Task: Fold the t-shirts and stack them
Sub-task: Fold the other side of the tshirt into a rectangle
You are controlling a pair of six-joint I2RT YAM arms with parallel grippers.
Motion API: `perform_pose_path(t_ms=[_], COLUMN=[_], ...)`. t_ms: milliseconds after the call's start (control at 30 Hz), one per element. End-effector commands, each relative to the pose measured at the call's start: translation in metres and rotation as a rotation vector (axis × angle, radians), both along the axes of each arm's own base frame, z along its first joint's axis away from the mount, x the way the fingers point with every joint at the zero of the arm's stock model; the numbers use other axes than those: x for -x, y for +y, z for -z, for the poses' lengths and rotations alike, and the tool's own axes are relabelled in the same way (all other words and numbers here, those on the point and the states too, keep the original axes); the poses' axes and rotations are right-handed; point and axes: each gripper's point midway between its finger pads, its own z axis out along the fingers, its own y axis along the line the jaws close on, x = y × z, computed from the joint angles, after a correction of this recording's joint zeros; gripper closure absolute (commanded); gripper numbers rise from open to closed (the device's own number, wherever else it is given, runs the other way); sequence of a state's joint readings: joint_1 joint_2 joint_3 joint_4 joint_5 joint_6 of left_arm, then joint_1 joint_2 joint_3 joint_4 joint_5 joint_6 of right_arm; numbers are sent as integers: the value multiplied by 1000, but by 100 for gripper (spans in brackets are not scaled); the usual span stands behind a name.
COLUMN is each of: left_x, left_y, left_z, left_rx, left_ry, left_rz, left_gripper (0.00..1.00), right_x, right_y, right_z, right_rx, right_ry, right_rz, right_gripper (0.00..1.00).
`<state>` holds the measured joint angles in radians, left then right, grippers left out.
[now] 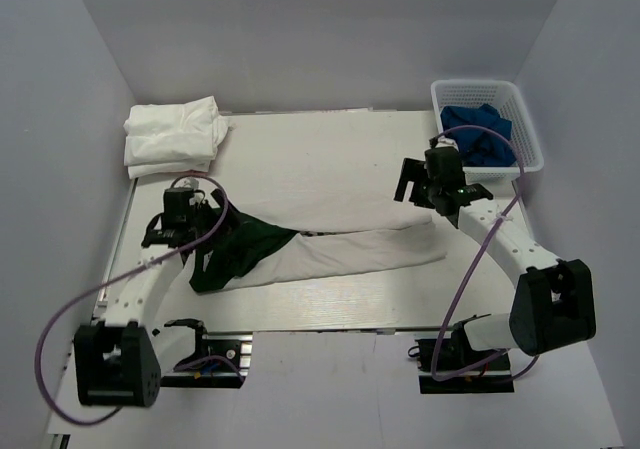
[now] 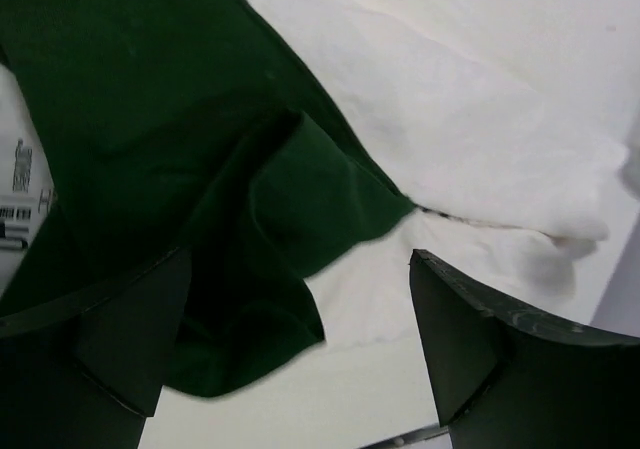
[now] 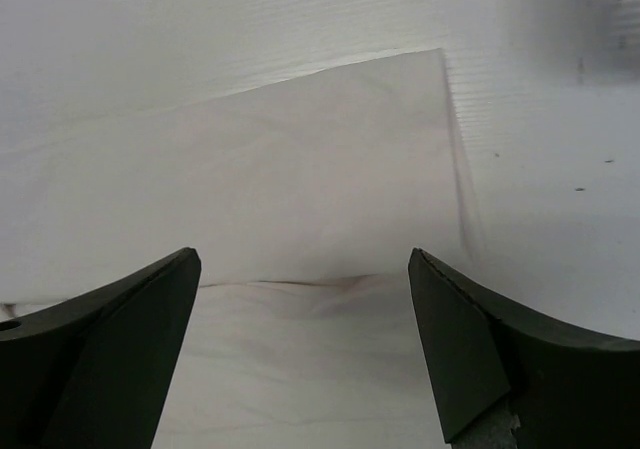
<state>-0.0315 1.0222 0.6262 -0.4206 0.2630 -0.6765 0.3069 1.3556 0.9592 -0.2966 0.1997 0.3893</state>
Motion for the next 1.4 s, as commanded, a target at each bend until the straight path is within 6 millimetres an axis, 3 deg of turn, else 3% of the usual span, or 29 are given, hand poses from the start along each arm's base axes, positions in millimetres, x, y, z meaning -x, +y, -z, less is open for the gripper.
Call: perform_pose_path(t_ms=[0, 67, 133, 233, 367, 667, 767, 800, 867, 900, 933, 1000, 1100, 1167, 1200, 1233, 1333, 1367], left_x=[-26, -34, -45, -39, -3, 67, 85, 91, 90, 84, 70, 49, 17, -5, -22, -30, -59, -64], left_y=[1, -16, -26, -56, -84, -115, -124, -128, -124, -109, -100, -66, -39, -32, -28, -24, -22, -23], left_z=[8, 20, 14, 1, 2, 15, 4, -8, -15, -4, -15, -8, -11, -4, -10, 6, 11, 28], left_rx=[-36, 17, 54, 158, 265, 331, 341, 340, 298, 198, 138, -38, -164, -223, -260, -294, -314, -332], left_ry=[0, 13, -39, -139, -145, -2, -7, -20, -13, 41, 30, 55, 21, 53, 26, 75, 79, 128], left_rz=[38, 112, 164, 319, 473, 656, 717, 741, 711, 608, 522, 315, 198, 153, 126, 111, 99, 115], left_gripper=[0, 0, 0, 0, 0, 0, 0, 0, 0, 0, 0, 0, 0, 0, 0, 0, 0, 0], right_x=[1, 6, 10, 15, 12, 12, 13, 13, 13, 13, 13, 14, 15, 15, 13, 13, 15, 16], right_y=[23, 24, 23, 20, 7, 11, 13, 14, 14, 15, 15, 16, 15, 16, 19, 19, 21, 23], right_z=[-19, -16, -12, -6, -5, -12, -16, -17, -20, -18, -19, -19, -18, -17, -18, -16, -16, -15], right_rx=[-60, -74, -74, -64, -14, -35, -43, -44, -48, -47, -48, -50, -50, -54, -59, -57, -64, -68], right_ry=[-54, -42, -36, -21, -19, -38, -53, -58, -60, -55, -58, -58, -59, -58, -57, -48, -32, -29], right_rz=[-127, -135, -133, -132, -86, -101, -115, -122, -118, -121, -123, -128, -127, -131, -140, -142, -153, -162], right_gripper=[10, 10, 10, 10, 10, 10, 10, 10, 10, 10, 10, 10, 10, 10, 10, 10, 10, 10])
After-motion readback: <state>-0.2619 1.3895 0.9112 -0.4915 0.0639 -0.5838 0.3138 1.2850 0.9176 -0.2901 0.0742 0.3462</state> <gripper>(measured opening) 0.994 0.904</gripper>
